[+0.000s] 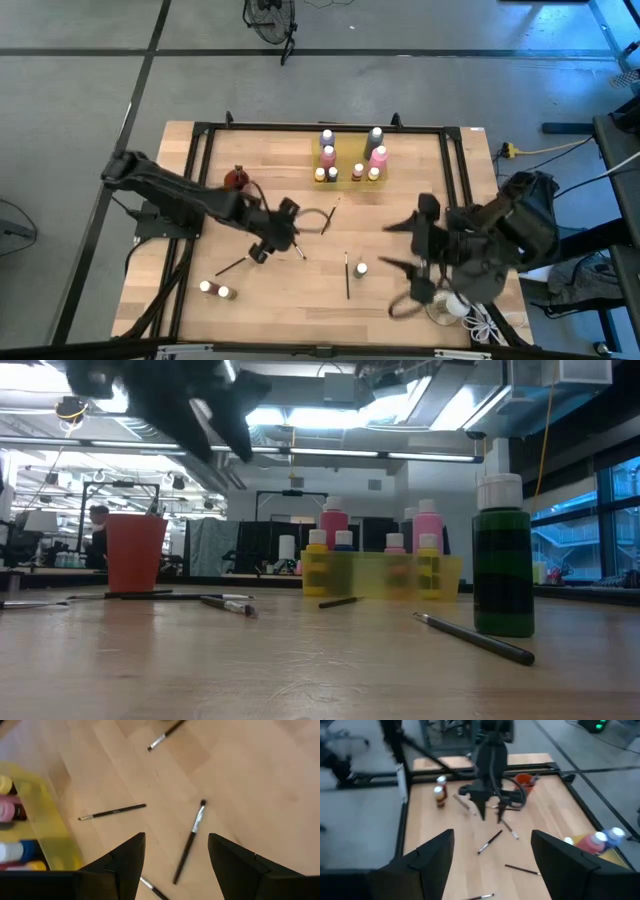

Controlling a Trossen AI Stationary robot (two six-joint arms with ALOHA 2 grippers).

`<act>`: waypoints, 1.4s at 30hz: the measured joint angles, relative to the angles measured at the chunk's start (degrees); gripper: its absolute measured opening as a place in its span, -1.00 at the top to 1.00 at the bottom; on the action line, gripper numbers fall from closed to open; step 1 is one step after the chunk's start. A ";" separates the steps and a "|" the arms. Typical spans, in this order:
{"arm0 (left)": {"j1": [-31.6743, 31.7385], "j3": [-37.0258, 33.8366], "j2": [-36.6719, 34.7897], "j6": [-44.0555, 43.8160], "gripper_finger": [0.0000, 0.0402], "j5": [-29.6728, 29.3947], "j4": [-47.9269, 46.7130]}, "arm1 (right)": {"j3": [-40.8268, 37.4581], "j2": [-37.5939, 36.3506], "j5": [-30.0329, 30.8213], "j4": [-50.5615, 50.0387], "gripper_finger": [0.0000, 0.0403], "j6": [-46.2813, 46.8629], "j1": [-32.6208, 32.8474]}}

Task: Pick & Place Paint Supplies
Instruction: Put the silver paint brush into the orange cup

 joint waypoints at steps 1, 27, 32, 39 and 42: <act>-0.83 0.00 1.62 0.66 -0.06 -2.00 0.89 | 0.00 0.41 -0.04 0.00 -0.33 -0.44 0.78; 0.22 4.64 21.37 1.63 -0.06 10.05 6.05 | -0.04 4.18 1.30 3.73 -0.33 2.94 2.89; 1.25 7.58 25.37 2.57 -0.06 10.89 5.62 | -0.04 4.10 1.31 3.85 -0.33 6.13 2.99; 2.12 8.24 28.08 2.65 -0.06 14.18 4.61 | -0.04 4.12 1.30 3.89 -0.33 7.69 3.65; 2.12 8.24 28.76 2.76 -0.06 14.85 4.68 | -0.04 4.10 1.31 3.87 -0.33 7.64 3.75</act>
